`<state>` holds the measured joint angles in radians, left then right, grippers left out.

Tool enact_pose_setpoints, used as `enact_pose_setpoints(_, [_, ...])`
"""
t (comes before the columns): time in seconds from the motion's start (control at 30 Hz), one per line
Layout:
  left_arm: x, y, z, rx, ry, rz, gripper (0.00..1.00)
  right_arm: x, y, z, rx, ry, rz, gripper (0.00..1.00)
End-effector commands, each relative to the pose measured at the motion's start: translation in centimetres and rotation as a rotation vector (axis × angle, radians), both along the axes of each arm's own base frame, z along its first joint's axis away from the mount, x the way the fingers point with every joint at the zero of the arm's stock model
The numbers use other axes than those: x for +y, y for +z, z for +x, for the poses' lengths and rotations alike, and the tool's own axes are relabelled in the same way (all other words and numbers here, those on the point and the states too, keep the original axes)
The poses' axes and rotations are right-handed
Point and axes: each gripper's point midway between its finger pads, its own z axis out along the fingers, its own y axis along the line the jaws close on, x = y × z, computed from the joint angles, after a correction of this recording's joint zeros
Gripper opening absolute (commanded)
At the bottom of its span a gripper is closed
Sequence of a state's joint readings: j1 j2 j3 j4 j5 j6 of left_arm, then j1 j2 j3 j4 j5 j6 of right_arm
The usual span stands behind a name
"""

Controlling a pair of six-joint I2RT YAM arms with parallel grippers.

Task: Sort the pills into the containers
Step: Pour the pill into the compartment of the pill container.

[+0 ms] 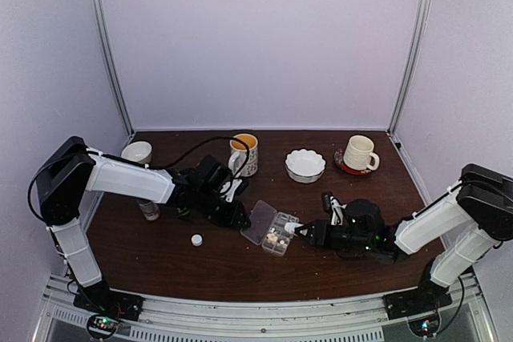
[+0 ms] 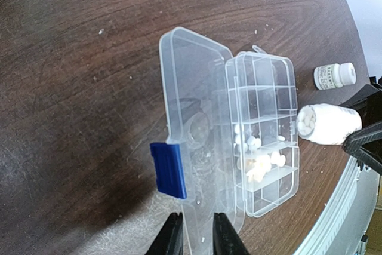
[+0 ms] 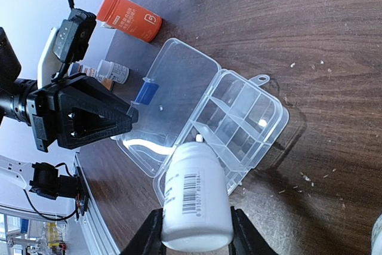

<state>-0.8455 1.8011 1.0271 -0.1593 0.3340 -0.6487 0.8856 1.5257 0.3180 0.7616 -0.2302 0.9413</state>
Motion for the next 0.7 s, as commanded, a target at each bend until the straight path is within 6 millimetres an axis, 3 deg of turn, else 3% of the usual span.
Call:
enact_pose_setpoints(0.0, [-0.9,0.9,0.3,-0.023,-0.021,-0.024,0.21,0.3,1.4,0.5,-0.039,-0.008,0.037,0.0])
enact_pose_setpoints(0.03, [-0.9,0.9,0.3,-0.024,-0.021,-0.023,0.21,-0.1,0.0,0.3,-0.005,-0.009,-0.047,0.0])
enact_pose_setpoints(0.17, [-0.9,0.9,0.3,-0.023,-0.021,-0.023,0.21,-0.1,1.5,0.2,-0.049,-0.009,0.021,0.0])
enact_pose_setpoints(0.27, [-0.9,0.9,0.3,-0.024,-0.02,-0.025,0.21,-0.2,0.4,0.4,-0.023,-0.005,-0.064,0.0])
enact_pose_setpoints(0.37, [-1.0,1.0,0.4,-0.023,-0.021,-0.027,0.21,-0.2,1.4,0.2,-0.046,-0.012,0.008,0.0])
enact_pose_setpoints(0.67, [-1.0,0.9,0.3,-0.021,-0.021,-0.025,0.21,0.2,0.8,0.2,-0.03,0.002,0.02,0.0])
